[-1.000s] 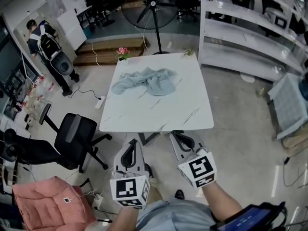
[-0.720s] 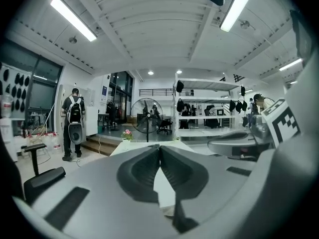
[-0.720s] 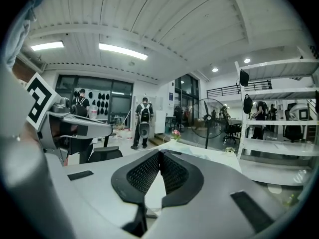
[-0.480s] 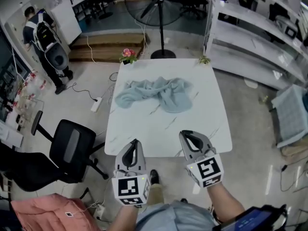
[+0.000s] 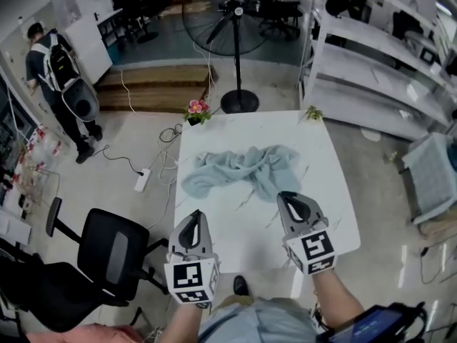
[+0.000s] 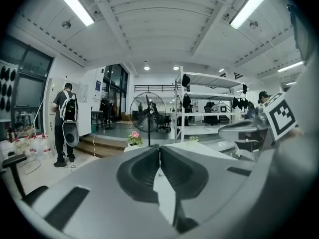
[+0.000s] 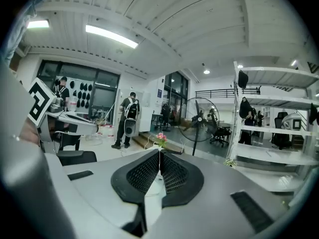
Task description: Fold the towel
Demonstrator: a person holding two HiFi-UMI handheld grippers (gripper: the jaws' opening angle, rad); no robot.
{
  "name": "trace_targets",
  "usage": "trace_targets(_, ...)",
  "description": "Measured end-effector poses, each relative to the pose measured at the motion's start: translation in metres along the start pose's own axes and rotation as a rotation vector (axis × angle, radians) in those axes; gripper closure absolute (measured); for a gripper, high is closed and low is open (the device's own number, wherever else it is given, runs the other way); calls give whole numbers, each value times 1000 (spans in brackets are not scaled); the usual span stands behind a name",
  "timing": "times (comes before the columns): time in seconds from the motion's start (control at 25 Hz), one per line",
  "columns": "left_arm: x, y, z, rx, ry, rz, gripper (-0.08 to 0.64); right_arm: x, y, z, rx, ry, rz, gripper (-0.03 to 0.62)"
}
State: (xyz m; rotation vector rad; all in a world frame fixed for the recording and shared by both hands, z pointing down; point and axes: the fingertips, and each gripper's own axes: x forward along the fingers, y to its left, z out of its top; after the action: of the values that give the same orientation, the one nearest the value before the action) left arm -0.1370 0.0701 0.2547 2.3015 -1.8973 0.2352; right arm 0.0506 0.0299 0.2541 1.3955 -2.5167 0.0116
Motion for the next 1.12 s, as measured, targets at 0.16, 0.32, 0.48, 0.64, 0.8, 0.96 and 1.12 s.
trace_targets(0.16,24,20,4,10,-8,-15,551,18,-10,4,1,6,-40,574)
trace_targets(0.32,44,29,2,10,0,-28,551,29,-21,-1,1,-4,-68,574)
trace_targets(0.48,63,27,-7,7,35,-44,551,37,-35,-7,0,12,-87,574)
trace_targets(0.64,83,18,-15,11,67,-56,551,47,-51,-19,18,39,-86,574)
trace_targets(0.8,104,9,-22,18,99,-66,551,60,-66,-29,30,64,-71,572)
trace_targets(0.96,127,1,-30,22,125,-68,551,75,-80,-40,44,76,-48,571)
trace_targets(1.12,145,-10,-41,32,165,-76,549,85,-92,-60,75,114,-32,569)
